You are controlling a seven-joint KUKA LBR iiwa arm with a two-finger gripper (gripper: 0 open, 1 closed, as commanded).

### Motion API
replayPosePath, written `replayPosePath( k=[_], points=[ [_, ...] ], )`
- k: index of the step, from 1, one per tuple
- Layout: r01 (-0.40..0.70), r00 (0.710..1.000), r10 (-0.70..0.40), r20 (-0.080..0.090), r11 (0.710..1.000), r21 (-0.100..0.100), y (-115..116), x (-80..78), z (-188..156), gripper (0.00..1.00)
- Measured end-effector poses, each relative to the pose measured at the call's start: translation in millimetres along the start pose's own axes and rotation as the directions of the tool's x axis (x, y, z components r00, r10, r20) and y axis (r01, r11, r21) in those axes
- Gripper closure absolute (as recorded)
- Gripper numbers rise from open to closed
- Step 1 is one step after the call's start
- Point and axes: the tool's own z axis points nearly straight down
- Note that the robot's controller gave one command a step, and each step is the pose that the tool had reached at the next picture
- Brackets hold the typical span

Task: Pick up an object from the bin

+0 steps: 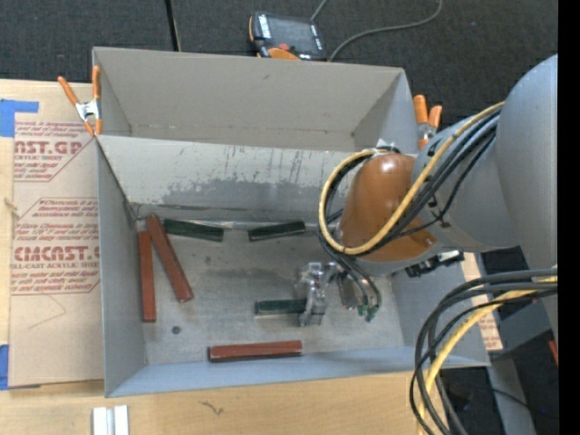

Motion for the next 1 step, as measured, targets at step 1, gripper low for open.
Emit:
replayPosePath(
  k=[1],
  points=[
    [0.059,0.998,-0.059,0.01,0.998,0.001,3.5,-16.5,-174.7,1.0]
  ],
)
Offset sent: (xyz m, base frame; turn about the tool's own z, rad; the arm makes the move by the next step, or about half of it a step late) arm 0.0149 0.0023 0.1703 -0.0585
